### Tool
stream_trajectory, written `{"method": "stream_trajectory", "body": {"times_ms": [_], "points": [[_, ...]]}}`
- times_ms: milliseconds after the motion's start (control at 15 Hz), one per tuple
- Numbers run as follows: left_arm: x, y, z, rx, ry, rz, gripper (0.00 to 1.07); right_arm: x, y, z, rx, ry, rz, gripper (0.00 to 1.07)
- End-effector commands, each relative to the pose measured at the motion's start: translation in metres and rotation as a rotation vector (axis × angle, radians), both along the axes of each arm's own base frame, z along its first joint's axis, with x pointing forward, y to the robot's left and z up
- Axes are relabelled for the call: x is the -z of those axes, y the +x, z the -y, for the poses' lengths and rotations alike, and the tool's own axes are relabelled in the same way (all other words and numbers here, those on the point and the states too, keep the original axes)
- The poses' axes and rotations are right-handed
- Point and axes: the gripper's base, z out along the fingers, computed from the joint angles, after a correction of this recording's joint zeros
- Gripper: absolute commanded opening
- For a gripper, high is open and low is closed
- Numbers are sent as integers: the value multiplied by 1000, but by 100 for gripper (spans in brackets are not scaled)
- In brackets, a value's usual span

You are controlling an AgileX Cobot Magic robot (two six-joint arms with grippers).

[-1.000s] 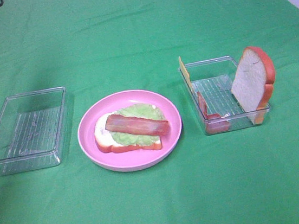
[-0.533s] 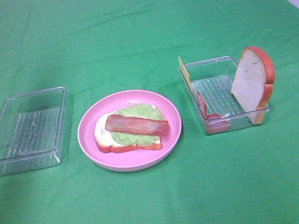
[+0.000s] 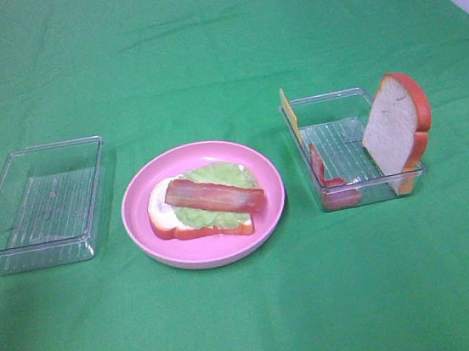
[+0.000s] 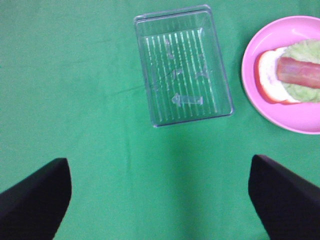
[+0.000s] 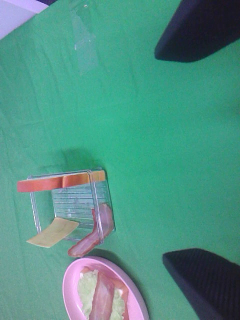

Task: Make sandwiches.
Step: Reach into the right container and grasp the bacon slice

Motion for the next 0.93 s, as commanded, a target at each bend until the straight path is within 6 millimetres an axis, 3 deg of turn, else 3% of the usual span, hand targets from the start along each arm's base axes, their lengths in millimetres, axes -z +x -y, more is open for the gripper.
{"method": "stream_trajectory", "body": {"times_ms": [67,200,267,333,400,600,733,867,933], "points": [[2,-41,-8,-30,6,70,89,-1,-1,0,-5,-13,26,97],[13,-88,-17,-35,6,149,89,-1,-1,0,-5,-13,26,97],[15,-98,-18,-36,6,172,89,-1,-1,0,-5,-13,26,97],[21,-120,-23,-42,13,232,89,-1,-1,0,-5,-13,26,97],[32,-161,-30,-44,-3,350,89,-1,-1,0,-5,-13,26,97],[44,-200,-34,-34,-37,511,89,-1,-1,0,-5,-13,26,97],[62,-217,-34,-4,-63,598,89,-1,-1,0,-5,-13,26,97],[78,-222,-31,28,-87,636,89,-1,-1,0,-5,-13,26,97],[91,-210,-26,63,-103,593,89,-1,0,0,-5,-12,23,97]]}}
